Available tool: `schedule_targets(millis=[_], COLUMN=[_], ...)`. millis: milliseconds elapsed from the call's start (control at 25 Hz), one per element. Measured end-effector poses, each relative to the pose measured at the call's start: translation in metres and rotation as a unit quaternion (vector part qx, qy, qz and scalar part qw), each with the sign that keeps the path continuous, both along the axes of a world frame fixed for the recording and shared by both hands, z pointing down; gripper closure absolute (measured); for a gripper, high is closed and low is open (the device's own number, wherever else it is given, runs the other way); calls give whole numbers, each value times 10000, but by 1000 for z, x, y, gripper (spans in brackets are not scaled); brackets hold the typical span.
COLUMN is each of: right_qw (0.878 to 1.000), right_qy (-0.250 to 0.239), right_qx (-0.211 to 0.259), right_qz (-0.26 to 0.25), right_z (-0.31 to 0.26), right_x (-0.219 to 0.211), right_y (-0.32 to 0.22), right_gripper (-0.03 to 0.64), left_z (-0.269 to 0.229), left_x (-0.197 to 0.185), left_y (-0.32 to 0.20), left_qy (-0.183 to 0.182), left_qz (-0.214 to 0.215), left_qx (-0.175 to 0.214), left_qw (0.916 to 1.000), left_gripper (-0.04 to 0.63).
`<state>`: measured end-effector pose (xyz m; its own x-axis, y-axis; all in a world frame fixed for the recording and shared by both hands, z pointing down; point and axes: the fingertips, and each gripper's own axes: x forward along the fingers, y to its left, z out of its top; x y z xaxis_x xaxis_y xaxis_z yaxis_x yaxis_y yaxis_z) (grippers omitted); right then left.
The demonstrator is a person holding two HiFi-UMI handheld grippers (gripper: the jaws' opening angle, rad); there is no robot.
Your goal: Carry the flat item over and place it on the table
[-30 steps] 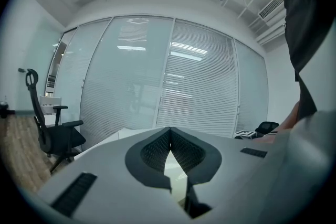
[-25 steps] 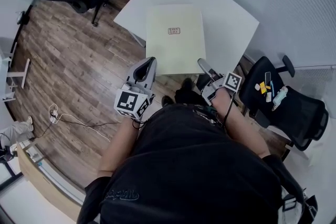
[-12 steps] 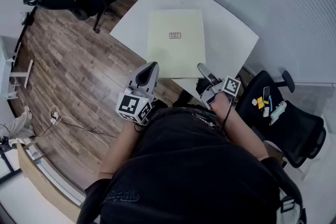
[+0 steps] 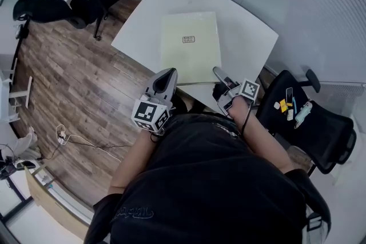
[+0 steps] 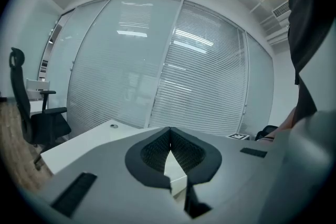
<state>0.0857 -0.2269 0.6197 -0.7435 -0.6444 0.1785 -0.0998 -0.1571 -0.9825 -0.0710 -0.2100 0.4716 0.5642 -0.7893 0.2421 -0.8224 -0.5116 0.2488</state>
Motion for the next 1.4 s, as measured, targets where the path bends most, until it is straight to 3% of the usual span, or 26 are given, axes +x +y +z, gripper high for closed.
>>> schedule_targets(millis=[760,1120,1400], right_qw=[9961,9933,9902], right_qy=[238,130,452], right_qx=[-515,-559,-353], right_qz=[681,1002,1276], right_z=[44,60,82], right_x=[-1,-13,-7], right_y=[-46,-66,-73], right_gripper=[325,325,325], left_z=[19,25,38], left_x=[-10,-31,-37], left_y=[-82,-114,-126], left_qy=[-11,-94,-101], left_qz=[798,1006,1224], left_qx=[-367,-517,-710], left_qw=[9961,9935,9899], left_gripper=[580,580,580])
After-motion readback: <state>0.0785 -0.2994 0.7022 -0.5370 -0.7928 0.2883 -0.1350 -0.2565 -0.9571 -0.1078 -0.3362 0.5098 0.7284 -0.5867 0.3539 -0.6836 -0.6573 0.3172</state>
